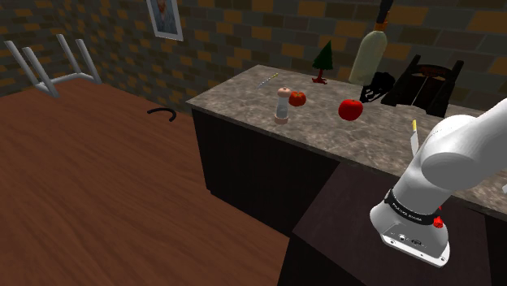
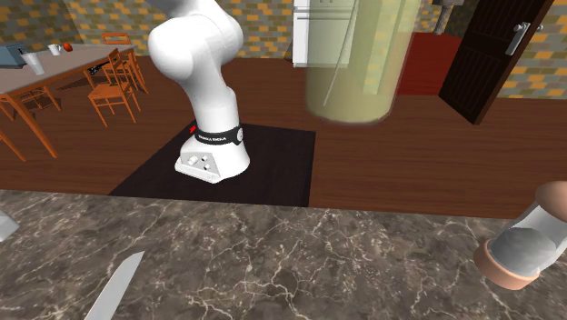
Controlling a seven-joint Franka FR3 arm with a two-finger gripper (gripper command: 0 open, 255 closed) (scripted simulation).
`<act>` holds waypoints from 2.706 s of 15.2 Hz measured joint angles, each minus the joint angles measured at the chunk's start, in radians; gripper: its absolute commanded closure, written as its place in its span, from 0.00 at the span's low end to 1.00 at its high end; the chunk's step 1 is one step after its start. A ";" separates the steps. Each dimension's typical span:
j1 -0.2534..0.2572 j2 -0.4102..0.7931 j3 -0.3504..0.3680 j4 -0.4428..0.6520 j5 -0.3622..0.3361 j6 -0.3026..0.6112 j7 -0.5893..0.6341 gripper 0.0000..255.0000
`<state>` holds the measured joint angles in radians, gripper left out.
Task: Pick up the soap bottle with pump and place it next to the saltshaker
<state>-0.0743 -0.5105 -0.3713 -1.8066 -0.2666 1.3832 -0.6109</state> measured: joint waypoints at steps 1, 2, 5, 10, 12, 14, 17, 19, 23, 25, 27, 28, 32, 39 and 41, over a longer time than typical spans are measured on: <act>0.002 0.011 0.000 0.026 0.003 -0.015 -0.004 1.00; 0.003 0.018 0.001 0.046 0.005 -0.028 -0.005 1.00; 0.001 0.024 -0.006 0.080 0.003 -0.054 -0.022 1.00; -0.032 -0.078 -0.037 0.027 -0.048 -0.083 -0.089 1.00; -0.045 -0.113 -0.052 0.011 -0.069 -0.094 -0.118 1.00; -0.058 -0.145 -0.069 0.008 -0.092 -0.114 -0.153 1.00; -0.079 -0.197 -0.103 -0.008 -0.132 -0.130 -0.212 1.00; -0.095 -0.237 -0.125 -0.020 -0.163 -0.143 -0.255 1.00; -0.112 -0.268 -0.175 0.011 -0.212 -0.176 -0.341 1.00; -0.123 -0.292 -0.200 0.020 -0.242 -0.190 -0.387 1.00; -0.126 -0.301 -0.232 0.040 -0.269 -0.199 -0.433 1.00; -0.131 -0.312 -0.246 0.045 -0.284 -0.203 -0.456 1.00; -0.131 -0.320 -0.314 0.108 -0.340 -0.226 -0.558 1.00; -0.117 -0.329 -0.436 0.228 -0.435 -0.253 -0.735 1.00; -0.103 -0.326 -0.479 0.278 -0.462 -0.261 -0.792 1.00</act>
<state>-0.1774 -0.8362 -0.8505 -1.5288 -0.7288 1.1222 -1.4029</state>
